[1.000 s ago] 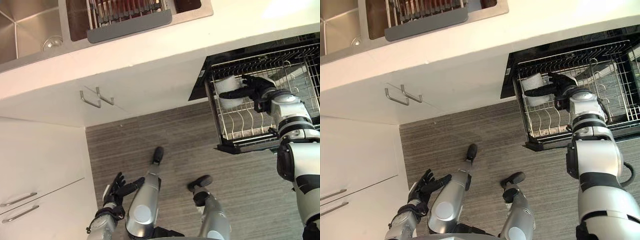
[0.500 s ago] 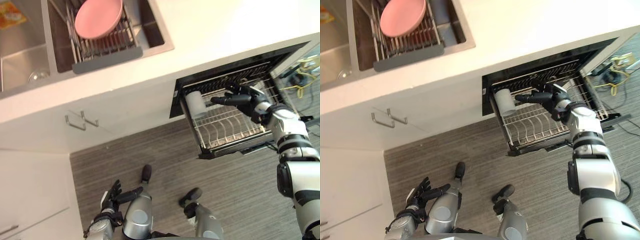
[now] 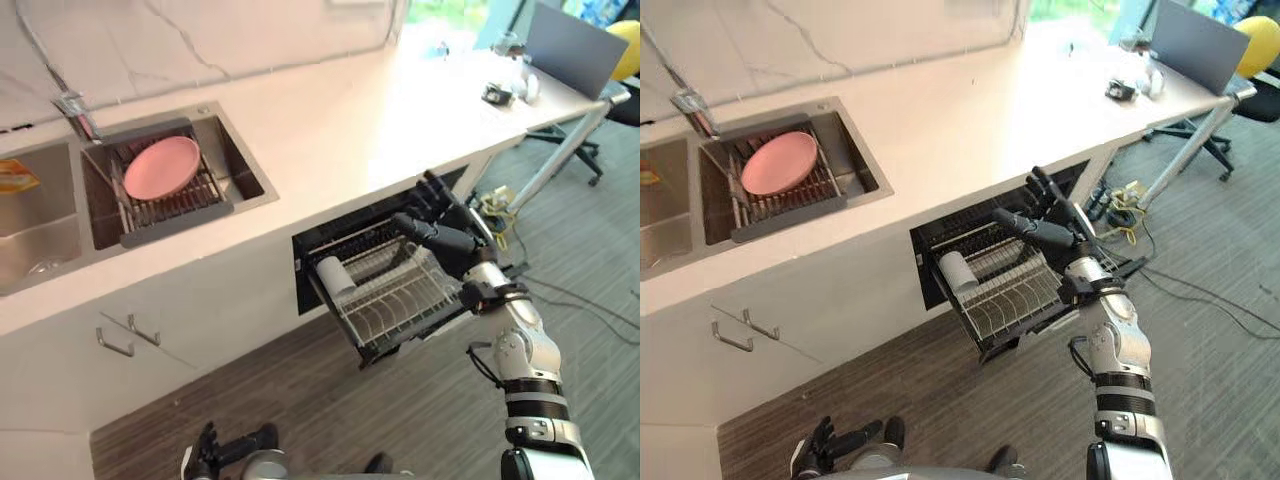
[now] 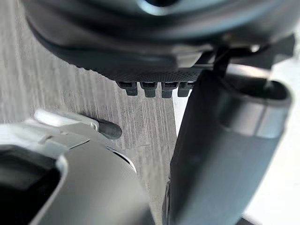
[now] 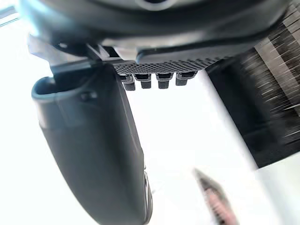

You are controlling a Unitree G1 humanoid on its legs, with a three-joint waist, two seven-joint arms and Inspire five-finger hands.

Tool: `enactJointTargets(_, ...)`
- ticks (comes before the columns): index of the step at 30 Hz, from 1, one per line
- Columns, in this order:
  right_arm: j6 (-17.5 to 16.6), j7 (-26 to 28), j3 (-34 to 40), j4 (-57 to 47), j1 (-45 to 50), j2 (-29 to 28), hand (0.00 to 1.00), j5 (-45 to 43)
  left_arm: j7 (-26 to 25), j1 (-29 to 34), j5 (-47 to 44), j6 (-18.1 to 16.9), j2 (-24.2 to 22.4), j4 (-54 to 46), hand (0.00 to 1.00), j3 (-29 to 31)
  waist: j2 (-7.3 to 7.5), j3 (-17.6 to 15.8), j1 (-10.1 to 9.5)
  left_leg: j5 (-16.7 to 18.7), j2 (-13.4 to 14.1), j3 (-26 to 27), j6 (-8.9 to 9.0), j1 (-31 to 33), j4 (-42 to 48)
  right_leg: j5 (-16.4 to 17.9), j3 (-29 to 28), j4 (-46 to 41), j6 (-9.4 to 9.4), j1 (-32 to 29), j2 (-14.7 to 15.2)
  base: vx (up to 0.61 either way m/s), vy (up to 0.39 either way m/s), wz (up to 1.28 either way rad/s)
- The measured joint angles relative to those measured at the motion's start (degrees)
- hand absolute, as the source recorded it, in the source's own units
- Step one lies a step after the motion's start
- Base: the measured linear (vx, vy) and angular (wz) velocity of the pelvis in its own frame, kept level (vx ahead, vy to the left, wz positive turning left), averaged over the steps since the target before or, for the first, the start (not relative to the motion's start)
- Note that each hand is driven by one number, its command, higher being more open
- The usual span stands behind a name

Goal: Walk over to the sink, pick up the cup, carry it to the dishwasher, place the cup inside the dishwasher, then close the dishwasher door

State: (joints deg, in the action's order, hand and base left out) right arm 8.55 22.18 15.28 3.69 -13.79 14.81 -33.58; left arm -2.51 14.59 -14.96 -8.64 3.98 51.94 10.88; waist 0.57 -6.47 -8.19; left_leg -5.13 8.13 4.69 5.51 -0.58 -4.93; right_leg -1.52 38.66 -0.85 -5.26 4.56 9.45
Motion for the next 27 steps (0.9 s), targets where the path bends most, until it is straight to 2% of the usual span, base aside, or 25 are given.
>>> enactJointTargets(1,-0.4,-0.1,1.0,-1.5,0.8,-0.3,1.00,-0.2,0.1,0.4,0.1,0.0,-0.4,0.0,1.00,0.7,-0.13,0.3,-0.02,-0.1,-0.3,-0.1,-0.22,0.1,0.1,0.4,1.2,-0.2,-0.20,0.6,0.4,0.06,0.027,1.10)
enactJointTargets(3,-2.1,-0.6,5.0,-4.5,2.9,-1.3,1.00,-1.3,0.3,0.9,0.5,-0.3,-1.1,0.2,1.00,2.4,-0.22,0.6,0.98,0.1,-2.0,3.7,-3.17,1.1,1.5,1.8,6.0,-2.0,-1.39,2.7,2.5,0.05,0.104,1.21)
enactJointTargets(5,-4.0,-1.4,8.9,-4.8,3.1,-1.4,1.00,-1.9,0.9,2.3,1.1,-1.0,-2.1,0.5,1.00,3.9,-0.54,1.0,1.12,0.3,-4.1,3.5,-3.55,2.0,3.0,3.7,8.6,-6.1,-2.77,3.4,5.5,0.06,0.184,0.89)
enactJointTargets(6,-5.5,-1.4,9.9,-4.8,3.2,-1.4,1.00,-1.9,1.1,3.7,1.1,-1.7,-2.6,1.4,1.00,4.0,-0.77,1.2,0.99,0.3,-5.7,3.0,-4.64,0.8,1.0,5.2,8.6,-9.2,-3.68,3.3,8.0,0.05,0.131,0.35)
enactJointTargets(8,-6.6,-0.6,10.0,-4.8,3.6,-1.6,1.00,-1.8,1.3,4.8,0.8,-2.0,-2.4,2.7,1.00,4.0,-0.77,1.3,1.07,0.3,-7.2,3.4,-5.37,-0.6,-0.4,6.3,8.3,-11.9,-4.49,3.3,10.6,0.06,0.151,0.19)
enactJointTargets(9,-7.1,0.4,10.2,-4.8,4.3,-1.6,1.00,-1.1,1.4,5.4,0.8,-2.2,-2.4,3.6,1.00,4.0,-0.63,1.2,1.23,1.0,-8.8,3.2,-6.05,-1.5,-0.4,7.0,7.3,-15.2,-4.93,3.2,13.6,0.07,0.136,0.18)
enactJointTargets(10,-7.4,0.5,10.5,-4.9,5.0,-1.6,1.00,-0.9,1.3,5.2,0.8,-2.2,-2.4,4.2,1.00,3.8,-0.50,1.2,1.31,1.2,-9.5,2.6,-6.30,-1.7,-0.4,7.0,6.8,-17.0,-4.91,3.1,14.8,0.11,0.173,0.42)
enactJointTargets(11,-7.9,0.5,11.2,-5.0,6.5,-1.7,1.00,-0.1,1.3,5.0,1.5,-2.3,-1.9,4.9,1.00,3.0,-0.34,1.4,1.99,1.5,-10.9,1.1,-6.77,-2.2,-0.4,7.0,4.3,-22.5,-4.86,2.1,17.7,0.09,0.126,0.64)
enactJointTargets(12,-7.9,0.4,11.7,-5.0,7.5,-1.7,1.00,0.1,1.3,5.0,1.6,-2.4,-1.4,5.1,1.00,2.4,-0.10,1.4,2.80,1.6,-12.0,-0.4,-7.16,-2.6,-0.4,6.4,1.3,-27.8,-3.44,0.7,20.0,0.11,0.149,0.74)
enactJointTargets(13,-8.0,0.4,12.1,-5.1,8.3,-1.7,1.00,0.1,1.3,5.0,1.7,-2.4,-0.9,5.1,1.00,2.0,0.06,1.5,3.22,1.6,-12.6,-1.5,-7.43,-2.7,-0.4,5.8,-1.3,-31.4,-0.44,-0.8,21.2,0.11,0.088,0.89)
enactJointTargets(14,-8.2,0.3,13.0,-5.1,10.0,-1.7,1.00,0.3,1.3,4.9,1.9,-2.4,0.1,5.1,1.00,0.8,0.21,1.6,4.22,1.7,-13.5,-4.0,-7.96,-3.1,-0.3,3.0,-8.4,-37.6,6.80,-4.0,21.7,0.18,0.077,1.10)
enactJointTargets(15,-8.5,-0.3,13.3,-5.1,11.8,-2.2,1.00,0.6,1.3,4.6,2.7,-2.2,0.7,5.0,1.00,0.0,0.10,1.9,5.68,1.6,-13.0,-7.3,-8.60,-3.4,0.0,2.7,-18.1,-41.3,7.38,-7.2,18.3,0.15,0.054,1.18)
enactJointTargets(16,-8.6,-0.5,13.3,-5.4,12.8,-2.7,1.00,0.7,1.3,4.4,2.7,-2.0,1.3,5.0,1.00,-0.2,0.13,2.0,6.43,1.5,-12.6,-9.1,-8.75,-3.3,0.1,6.3,-22.3,-42.0,4.33,-7.9,14.9,0.17,-0.027,1.37)
enactJointTargets(17,-8.6,-1.7,13.3,-7.3,15.1,-3.8,1.00,0.9,1.3,3.6,2.7,-1.3,1.9,5.4,1.00,-0.2,0.64,2.1,7.72,1.3,-12.1,-12.4,-9.02,-2.5,0.1,12.0,-27.6,-40.8,1.77,-9.1,8.0,0.12,-0.074,1.29)
enactJointTargets(18,-8.8,-2.9,13.2,-9.4,16.8,-4.3,1.00,1.0,1.4,2.5,2.7,-0.6,1.9,6.4,1.00,-0.2,1.06,2.3,8.23,1.1,-11.7,-14.0,-9.15,-2.3,0.0,15.3,-29.7,-36.6,0.68,-9.7,3.0,0.14,-0.094,1.09)
enactJointTargets(20,-9.0,-3.5,13.2,-10.9,17.0,-4.4,1.00,1.0,1.4,2.0,3.0,0.2,2.0,7.5,1.00,-0.2,1.23,2.4,8.41,0.7,-11.7,-15.3,-8.26,-2.9,0.1,16.6,-30.2,-27.4,0.96,-9.8,-1.5,0.12,-0.120,0.55)
enactJointTargets(21,-10.0,-3.4,13.2,-11.6,17.0,-4.4,1.00,1.0,1.5,1.8,3.6,0.2,2.1,7.4,1.00,-0.3,1.40,2.5,8.84,0.8,-11.9,-15.8,-7.91,-2.8,0.1,14.9,-31.4,-19.3,1.56,-9.4,-3.4,0.11,-0.147,0.45)
enactJointTargets(22,-10.5,-3.4,13.2,-11.5,16.8,-4.2,1.00,1.0,1.5,1.7,3.8,0.1,2.1,7.4,1.00,-0.4,1.58,2.3,9.12,1.0,-12.2,-15.7,-7.55,-2.8,0.2,11.4,-31.7,-16.3,3.72,-8.8,-3.8,0.11,-0.120,0.36)
enactJointTargets(23,-10.7,-3.5,13.3,-11.1,16.7,-3.7,1.00,1.0,1.7,1.6,3.8,0.1,2.0,7.8,1.00,-0.7,0.88,2.6,9.14,1.6,-11.0,-13.7,-6.60,-3.2,0.2,9.9,-30.9,-13.2,3.43,-6.8,-4.9,0.12,-0.057,0.11)
enactJointTargets(24,-10.8,-3.5,13.4,-11.1,16.5,-3.7,1.00,0.8,2.0,1.7,3.8,-0.1,2.1,7.9,1.00,-0.9,0.78,2.5,9.13,2.2,-10.2,-10.0,-6.21,-3.7,0.2,9.5,-30.9,-11.6,3.86,-5.4,-5.8,0.11,-0.037,0.00)
enactJointTargets(27,-11.5,-3.4,13.4,-11.1,16.6,-3.7,1.00,-0.7,2.6,1.7,3.8,-0.7,2.4,7.9,1.00,-0.9,1.18,2.3,9.26,3.3,-9.3,-8.5,-5.64,-5.6,0.1,9.5,-31.5,-10.3,3.86,-2.9,-6.8,0.07,-0.044,-0.15)
